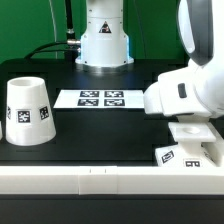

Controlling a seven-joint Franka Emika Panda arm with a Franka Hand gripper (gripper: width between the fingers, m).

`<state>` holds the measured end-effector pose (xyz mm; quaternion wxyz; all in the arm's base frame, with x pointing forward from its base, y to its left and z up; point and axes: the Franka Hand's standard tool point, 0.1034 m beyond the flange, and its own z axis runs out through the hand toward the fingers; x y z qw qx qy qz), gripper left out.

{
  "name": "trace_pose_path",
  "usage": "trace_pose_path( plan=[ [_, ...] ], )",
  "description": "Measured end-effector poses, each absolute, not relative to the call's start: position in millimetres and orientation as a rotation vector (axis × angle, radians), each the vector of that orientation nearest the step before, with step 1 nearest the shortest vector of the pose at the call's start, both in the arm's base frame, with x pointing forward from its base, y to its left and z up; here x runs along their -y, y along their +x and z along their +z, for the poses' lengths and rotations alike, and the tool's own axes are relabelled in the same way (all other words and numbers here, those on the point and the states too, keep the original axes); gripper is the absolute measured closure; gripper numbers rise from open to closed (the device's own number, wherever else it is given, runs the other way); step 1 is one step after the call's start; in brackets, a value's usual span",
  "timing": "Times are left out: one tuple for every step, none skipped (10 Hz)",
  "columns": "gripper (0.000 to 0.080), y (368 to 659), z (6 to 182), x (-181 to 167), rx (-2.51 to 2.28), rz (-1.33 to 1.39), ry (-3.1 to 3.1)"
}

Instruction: Assemble lamp

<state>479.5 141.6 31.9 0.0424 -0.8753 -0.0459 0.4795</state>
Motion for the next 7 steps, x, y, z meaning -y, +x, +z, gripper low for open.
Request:
trace_pose_path(
  plan=[
    [0.0101, 481, 30.6, -142, 0.142, 1.457, -2.681],
    [0.0101, 480, 29.6, -143, 0.146, 1.455, -2.681],
    [0.0101, 482, 27.4, -144, 0.15, 1.437, -2.688],
    [0.0101, 484, 23.8, -145, 0.156, 1.412, -2.696],
    [0.0101, 484, 18.9, -146, 0.154, 1.393, -2.704],
    [0.0101, 486, 17.6, -146, 0.152, 1.379, -2.713],
    [0.0101, 489, 15.6, -147, 0.152, 1.354, -2.725]
  ],
)
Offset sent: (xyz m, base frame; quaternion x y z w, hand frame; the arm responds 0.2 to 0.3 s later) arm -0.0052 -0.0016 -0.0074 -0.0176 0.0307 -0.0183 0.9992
